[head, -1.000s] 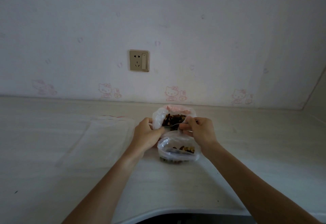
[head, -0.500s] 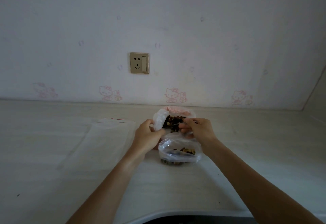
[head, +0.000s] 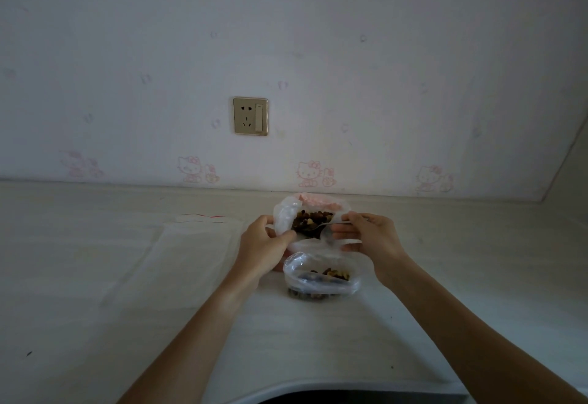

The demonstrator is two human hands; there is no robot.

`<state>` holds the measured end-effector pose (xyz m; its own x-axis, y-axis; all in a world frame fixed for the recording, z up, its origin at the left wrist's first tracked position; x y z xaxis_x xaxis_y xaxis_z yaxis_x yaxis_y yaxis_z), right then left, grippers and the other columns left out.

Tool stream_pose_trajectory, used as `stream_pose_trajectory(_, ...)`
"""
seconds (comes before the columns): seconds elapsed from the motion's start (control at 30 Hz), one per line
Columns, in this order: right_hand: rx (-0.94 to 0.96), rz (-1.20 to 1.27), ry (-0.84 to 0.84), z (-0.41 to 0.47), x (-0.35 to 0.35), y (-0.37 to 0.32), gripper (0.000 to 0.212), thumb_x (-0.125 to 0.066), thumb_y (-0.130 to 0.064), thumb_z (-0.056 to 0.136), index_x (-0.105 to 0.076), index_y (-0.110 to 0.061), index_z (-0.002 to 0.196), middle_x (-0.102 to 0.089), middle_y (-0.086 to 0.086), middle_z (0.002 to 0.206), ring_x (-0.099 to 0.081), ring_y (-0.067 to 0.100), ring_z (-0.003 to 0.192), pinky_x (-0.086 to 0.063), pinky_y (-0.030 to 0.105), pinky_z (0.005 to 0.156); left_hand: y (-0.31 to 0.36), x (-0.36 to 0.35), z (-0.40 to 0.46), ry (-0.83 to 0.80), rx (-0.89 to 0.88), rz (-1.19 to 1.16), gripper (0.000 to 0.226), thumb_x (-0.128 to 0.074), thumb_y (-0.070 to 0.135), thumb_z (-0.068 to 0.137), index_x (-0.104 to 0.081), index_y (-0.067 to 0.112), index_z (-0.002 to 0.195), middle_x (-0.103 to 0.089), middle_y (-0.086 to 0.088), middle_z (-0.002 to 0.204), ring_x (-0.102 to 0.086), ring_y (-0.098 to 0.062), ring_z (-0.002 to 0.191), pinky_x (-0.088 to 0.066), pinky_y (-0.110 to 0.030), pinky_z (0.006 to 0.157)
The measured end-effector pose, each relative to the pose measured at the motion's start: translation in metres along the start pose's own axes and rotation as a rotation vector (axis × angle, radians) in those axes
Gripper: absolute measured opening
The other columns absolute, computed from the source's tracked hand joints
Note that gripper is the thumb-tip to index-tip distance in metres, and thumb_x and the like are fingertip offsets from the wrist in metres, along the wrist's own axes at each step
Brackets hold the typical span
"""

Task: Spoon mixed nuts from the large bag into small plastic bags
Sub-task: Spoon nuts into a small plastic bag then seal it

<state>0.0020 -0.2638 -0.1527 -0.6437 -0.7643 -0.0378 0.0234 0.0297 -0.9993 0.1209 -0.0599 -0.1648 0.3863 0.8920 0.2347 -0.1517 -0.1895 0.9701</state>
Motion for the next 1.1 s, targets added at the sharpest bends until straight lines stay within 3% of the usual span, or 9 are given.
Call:
stream_pose_trajectory(0.23, 0.029, 0.022, 0.002, -0.005, 0.009, -0.017, 0.026, -0.052, -0.018, 0.108, -0.071, -0.001, 0.104, -0.08, 0.015, 0.092, -0.076, 0.03, 0.089, -0.062, 0.036, 0.067, 0.001, 0.002, 0.001, 0.021, -0.025, 0.047, 0.027, -0.072, 0.031, 0.093, -0.064, 0.025, 0.118, -0.078, 0.001, 0.092, -0.076, -0.014, 0.08, -0.064, -0.043, 0.081)
stream_pose_trajectory(0.4, 0.046, 0.036, -0.011, -0.011, 0.018, -0.032, 0.027, -0.05, -0.017, 0.108, -0.07, 0.001, 0.107, -0.079, 0.017, 0.094, -0.076, 0.033, 0.091, -0.062, 0.039, 0.072, 0.002, 0.011, 0.002, 0.061, -0.034, 0.163, 0.042, -0.071, 0.053, 0.09, -0.061, 0.024, 0.119, -0.075, 0.005, 0.089, -0.074, -0.008, 0.065, -0.055, -0.021, 0.053)
stream_pose_trajectory(0.57, 0.069, 0.063, -0.063, -0.023, 0.029, -0.045, 0.029, -0.048, -0.018, 0.109, -0.07, 0.001, 0.105, -0.079, 0.018, 0.093, -0.077, 0.032, 0.088, -0.063, 0.039, 0.072, 0.001, 0.032, -0.004, 0.169, -0.01, 0.337, 0.056, -0.067, 0.071, 0.083, -0.051, 0.021, 0.103, -0.068, 0.002, 0.089, -0.072, -0.019, 0.08, -0.052, -0.033, 0.069)
stream_pose_trajectory(0.73, 0.088, 0.106, -0.114, -0.035, 0.043, -0.046, 0.031, -0.048, -0.021, 0.109, -0.07, 0.0, 0.1, -0.078, 0.021, 0.091, -0.077, 0.032, 0.083, -0.063, 0.036, 0.063, 0.008, 0.027, -0.029, 0.05, -0.134, 0.369, 0.045, -0.067, 0.06, 0.09, -0.064, 0.018, 0.074, -0.068, 0.003, 0.064, -0.07, -0.019, 0.068, -0.05, -0.032, 0.062)
stream_pose_trajectory(0.87, 0.054, 0.108, -0.153, -0.048, 0.048, -0.031, 0.032, -0.047, -0.02, 0.109, -0.07, 0.0, 0.097, -0.077, 0.024, 0.091, -0.077, 0.036, 0.082, -0.061, 0.037, 0.061, 0.014, 0.01, -0.051, -0.062, -0.218, 0.396, 0.037, -0.067, 0.049, 0.095, -0.071, 0.018, 0.075, -0.071, -0.002, 0.074, -0.068, -0.018, 0.072, -0.051, -0.032, 0.068)
stream_pose_trajectory(1.03, 0.064, 0.022, -0.204, -0.064, 0.041, -0.019, 0.035, -0.046, -0.022, 0.11, -0.07, 0.002, 0.102, -0.077, 0.023, 0.091, -0.076, 0.037, 0.087, -0.062, 0.04, 0.069, 0.02, 0.002, -0.057, -0.093, -0.251, 0.306, 0.02, -0.071, 0.031, 0.096, -0.075, 0.022, 0.079, -0.072, 0.005, 0.076, -0.068, -0.009, 0.066, -0.048, -0.014, 0.06)
stream_pose_trajectory(1.1, 0.126, -0.039, -0.228, -0.07, 0.034, -0.023, 0.033, -0.046, -0.022, 0.11, -0.071, 0.0, 0.103, -0.078, 0.02, 0.09, -0.076, 0.034, 0.088, -0.061, 0.041, 0.073, 0.02, 0.001, -0.058, -0.114, -0.246, 0.258, 0.018, -0.07, 0.028, 0.097, -0.076, 0.02, 0.083, -0.073, 0.004, 0.076, -0.067, -0.008, 0.062, -0.047, -0.014, 0.054)
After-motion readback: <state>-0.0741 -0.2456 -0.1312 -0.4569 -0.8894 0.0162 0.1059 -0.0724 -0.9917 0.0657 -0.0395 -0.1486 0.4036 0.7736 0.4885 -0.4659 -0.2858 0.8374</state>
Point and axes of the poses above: each hand's wrist, its own z-axis towards the middle knuckle, its own x-axis out of the back of the hand, y = z × x, the point moved 9 cm from there along z, towards the middle knuckle
